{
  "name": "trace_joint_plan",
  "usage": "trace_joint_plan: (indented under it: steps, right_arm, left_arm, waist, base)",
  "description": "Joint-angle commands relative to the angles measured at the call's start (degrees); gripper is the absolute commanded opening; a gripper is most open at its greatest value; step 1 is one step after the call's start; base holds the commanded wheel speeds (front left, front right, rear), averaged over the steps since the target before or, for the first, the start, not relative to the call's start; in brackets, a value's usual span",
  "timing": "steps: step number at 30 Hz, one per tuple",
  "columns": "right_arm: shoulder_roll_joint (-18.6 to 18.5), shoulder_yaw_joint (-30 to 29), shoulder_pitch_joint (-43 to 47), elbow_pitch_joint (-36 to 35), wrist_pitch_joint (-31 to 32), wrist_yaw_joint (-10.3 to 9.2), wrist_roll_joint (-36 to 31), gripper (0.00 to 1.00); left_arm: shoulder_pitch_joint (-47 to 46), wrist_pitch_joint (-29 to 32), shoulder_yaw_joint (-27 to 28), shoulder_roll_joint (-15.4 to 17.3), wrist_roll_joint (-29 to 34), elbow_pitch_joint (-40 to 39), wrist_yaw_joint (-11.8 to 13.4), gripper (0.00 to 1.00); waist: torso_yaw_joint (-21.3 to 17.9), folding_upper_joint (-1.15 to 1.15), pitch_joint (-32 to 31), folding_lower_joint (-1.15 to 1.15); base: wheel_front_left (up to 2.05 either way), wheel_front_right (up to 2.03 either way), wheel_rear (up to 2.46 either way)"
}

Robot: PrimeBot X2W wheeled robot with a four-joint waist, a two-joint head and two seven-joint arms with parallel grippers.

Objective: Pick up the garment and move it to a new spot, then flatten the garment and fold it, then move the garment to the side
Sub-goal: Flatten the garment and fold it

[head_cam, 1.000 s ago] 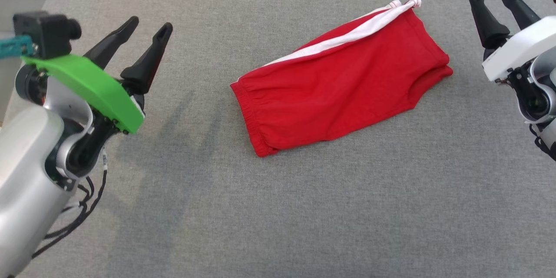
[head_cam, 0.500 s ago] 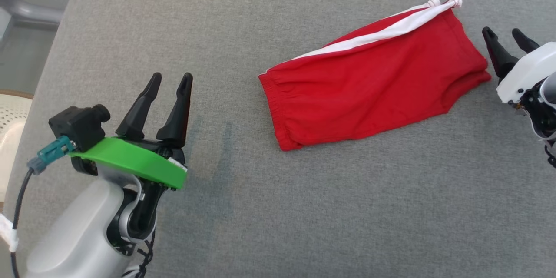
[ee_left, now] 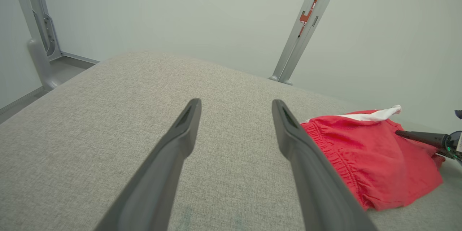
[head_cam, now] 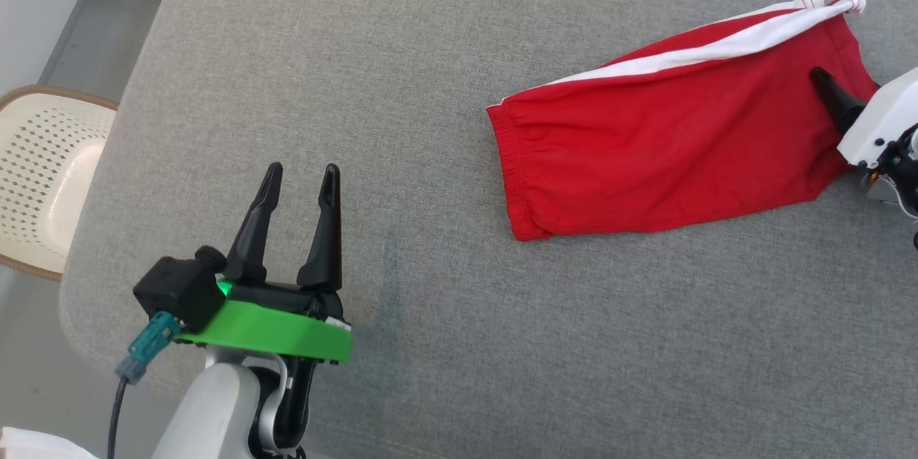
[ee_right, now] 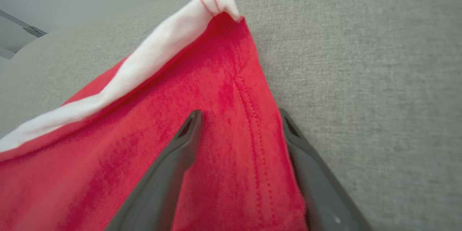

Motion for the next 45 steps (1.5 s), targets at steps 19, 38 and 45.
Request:
trace_joint_plan:
  steps: [19, 38, 45]
  right_arm:
    - [0.6, -0.55, 7.62, -4.28, -11.39, 0.02, 6.37, 0.0]
    - [-1.23, 0.38, 10.73, -8.78, -16.13, 0.03, 7.3, 0.0]
    - [2.87, 3.24, 8.83, -12.34, -15.37, 0.03, 5.73, 0.0]
  left_arm:
    - [3.83, -0.19, 5.31, -5.9, 7.6, 7.27, -6.21, 1.0]
    - [6.7, -0.2, 6.11, -6.69, 7.23, 9.84, -6.8, 1.0]
    - [7.32, -0.2, 5.69, -6.97, 6.77, 10.82, -6.82, 1.0]
  waist:
    - [-4.83, 0.0, -6.03, 0.0]
    - [-10.76, 0.0, -11.37, 0.0]
    - [-8.31, 0.0, -12.28, 0.0]
  base:
    - [0.0, 0.0, 0.0]
    - [0.0, 0.0, 0.0]
    - [0.0, 0.0, 0.0]
